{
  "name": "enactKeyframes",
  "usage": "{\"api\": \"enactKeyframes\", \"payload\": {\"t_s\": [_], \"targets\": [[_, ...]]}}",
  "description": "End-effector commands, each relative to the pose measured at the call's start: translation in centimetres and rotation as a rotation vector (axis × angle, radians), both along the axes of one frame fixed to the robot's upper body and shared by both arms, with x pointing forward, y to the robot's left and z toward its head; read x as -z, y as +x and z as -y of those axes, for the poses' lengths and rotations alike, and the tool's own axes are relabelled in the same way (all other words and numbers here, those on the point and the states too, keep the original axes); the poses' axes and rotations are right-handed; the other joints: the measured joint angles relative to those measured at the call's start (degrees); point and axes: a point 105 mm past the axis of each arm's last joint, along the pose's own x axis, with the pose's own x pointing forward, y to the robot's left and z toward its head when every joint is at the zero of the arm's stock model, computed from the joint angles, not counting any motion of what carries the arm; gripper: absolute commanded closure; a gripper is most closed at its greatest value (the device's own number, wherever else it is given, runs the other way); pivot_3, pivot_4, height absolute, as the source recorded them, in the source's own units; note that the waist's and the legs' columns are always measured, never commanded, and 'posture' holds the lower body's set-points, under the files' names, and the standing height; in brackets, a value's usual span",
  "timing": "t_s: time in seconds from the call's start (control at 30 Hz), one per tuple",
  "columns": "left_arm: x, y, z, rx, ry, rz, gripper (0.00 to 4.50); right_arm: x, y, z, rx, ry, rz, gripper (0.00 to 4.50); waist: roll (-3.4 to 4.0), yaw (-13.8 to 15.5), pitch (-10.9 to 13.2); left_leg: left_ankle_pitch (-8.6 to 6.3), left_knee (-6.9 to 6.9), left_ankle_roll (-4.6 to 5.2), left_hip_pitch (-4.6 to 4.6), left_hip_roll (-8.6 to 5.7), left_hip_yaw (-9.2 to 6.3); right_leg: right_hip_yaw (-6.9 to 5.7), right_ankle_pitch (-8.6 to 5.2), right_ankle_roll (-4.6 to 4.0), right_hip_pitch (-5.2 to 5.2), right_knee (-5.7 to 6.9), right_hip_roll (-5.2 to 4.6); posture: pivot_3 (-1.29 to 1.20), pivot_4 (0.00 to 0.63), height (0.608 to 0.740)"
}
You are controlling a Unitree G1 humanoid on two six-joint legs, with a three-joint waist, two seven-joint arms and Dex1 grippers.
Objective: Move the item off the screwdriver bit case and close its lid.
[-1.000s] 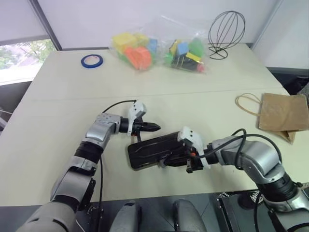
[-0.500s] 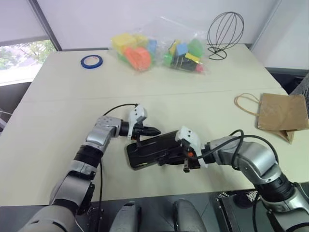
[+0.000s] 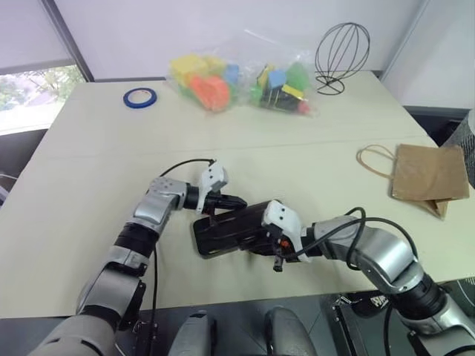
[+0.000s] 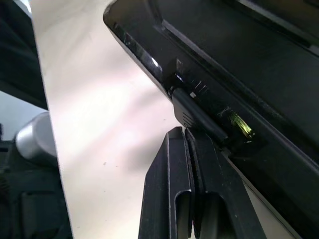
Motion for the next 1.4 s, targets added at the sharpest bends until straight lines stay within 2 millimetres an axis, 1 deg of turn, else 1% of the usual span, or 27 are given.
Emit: {"api": "enactKeyframes", "payload": {"t_s": [0.03, 0.27, 0.4, 0.6, 0.7, 0.8, 0.93, 1.07, 1.13, 1.2, 1.27, 1.33, 1.4], "targets": [[1.1, -1.0, 0.6, 0.065, 0.028, -0.015, 4.50, 0.2, 1.4, 0.4, 0.093, -0.028, 0.079, 4.45, 0.00, -0.02, 0.00, 0.00, 0.00, 0.00, 0.02, 0.00, -0.01, 0.00, 0.00, 0.00, 0.00, 0.00, 0.00, 0.00, 0.150, 0.740], [3.3, -2.1, -0.3, 0.102, 0.100, -0.024, 4.50, -0.5, 2.3, 0.5, 0.156, -0.040, 0.189, 4.45, -0.01, -0.80, -0.04, 0.00, 0.00, 0.00, 0.04, 0.02, -0.05, 0.01, 0.00, 0.00, 0.02, 0.02, 0.02, 0.00, 0.150, 0.740], [4.4, -2.7, -0.7, 0.115, 0.126, -0.032, 4.50, -0.8, 2.3, 0.5, 0.150, -0.051, 0.222, 4.45, 0.00, -1.01, -0.06, 0.00, 0.00, 0.00, 0.05, 0.03, -0.11, 0.01, 0.00, 0.00, 0.02, 0.02, 0.02, 0.00, 0.150, 0.740], [4.6, -2.8, -0.7, 0.112, 0.126, -0.029, 4.50, -1.4, 3.1, 0.7, 0.179, -0.054, 0.275, 4.45, 0.02, -0.86, -0.07, 0.00, -0.01, 0.00, 0.04, 0.01, -0.09, 0.02, 0.00, 0.00, 0.02, 0.01, 0.01, 0.00, 0.150, 0.740], [4.3, -2.7, -0.7, 0.103, 0.116, -0.022, 4.50, -1.8, 3.0, 0.5, 0.158, -0.043, 0.269, 4.45, 0.02, -0.84, -0.07, 0.00, -0.01, 0.01, 0.03, 0.01, -0.09, 0.02, 0.00, 0.00, 0.03, 0.00, 0.00, 0.00, 0.150, 0.740], [3.4, -2.1, -1.0, 0.074, 0.098, 0.000, 4.50, -2.3, 2.7, 1.2, 0.135, -0.045, 0.231, 4.45, 0.02, -0.76, -0.07, 0.00, -0.01, 0.01, 0.03, 0.01, -0.09, 0.01, 0.00, 0.00, 0.03, 0.00, 0.00, 0.00, 0.150, 0.740], [1.6, -1.3, -2.0, 0.020, 0.062, 0.033, 4.50, -3.3, 1.5, 3.0, 0.078, -0.072, 0.206, 4.45, 0.03, 0.03, -0.06, -0.03, -0.01, 0.05, -0.05, -0.03, -0.08, 0.02, 0.00, 0.00, 0.02, -0.13, -0.04, 0.00, 0.150, 0.740], [-0.6, 0.0, -3.4, -0.067, 0.023, 0.090, 4.50, -4.5, 0.0, 5.0, 0.028, -0.110, 0.199, 4.45, 0.03, 0.49, -0.01, -0.11, -0.07, 0.19, -0.09, -0.01, -0.05, 0.01, -0.01, 0.01, -0.09, -0.13, -0.03, 0.00, 0.150, 0.740], [-1.8, 0.5, -4.0, -0.102, 0.008, 0.119, 4.50, -5.1, -0.4, 5.8, 0.016, -0.121, 0.202, 4.45, -0.03, 0.61, 0.04, -0.11, -0.07, 0.19, -0.12, 0.00, -0.05, -0.02, -0.01, 0.01, -0.09, -0.13, -0.02, 0.00, 0.150, 0.740], [-3.9, 1.2, -5.0, -0.165, -0.033, 0.163, 4.50, -6.5, -0.3, 6.9, 0.027, -0.134, 0.231, 4.45, -0.03, 0.64, 0.10, -0.11, -0.06, 0.20, -0.14, 0.00, -0.04, 0.00, -0.01, 0.01, -0.09, -0.16, -0.03, 0.00, 0.150, 0.740], [-5.7, 1.5, -5.8, -0.216, -0.074, 0.188, 4.50, -7.8, -0.1, 7.7, 0.040, -0.134, 0.260, 4.45, -0.06, 0.70, 0.13, -0.11, -0.01, 0.19, -0.16, -0.01, -0.03, 0.02, -0.01, 0.01, -0.09, -0.17, -0.05, 0.00, 0.150, 0.740], [-7.1, 1.1, -6.3, -0.252, -0.118, 0.191, 4.50, -9.2, 0.2, 8.2, 0.052, -0.123, 0.295, 4.45, -0.07, 0.68, 0.13, -0.11, 0.00, 0.19, -0.15, 0.00, -0.04, 0.01, -0.01, 0.01, -0.07, -0.16, -0.05, 0.00, 0.150, 0.740], [-8.1, 0.0, -6.7, -0.278, -0.146, 0.190, 4.50, -10.6, 0.5, 8.7, 0.065, -0.113, 0.334, 4.45, -0.07, 0.65, 0.14, -0.11, -0.01, 0.19, -0.16, 0.01, -0.04, 0.02, -0.01, 0.01, -0.09, -0.16, -0.05, 0.00, 0.150, 0.740]]}}
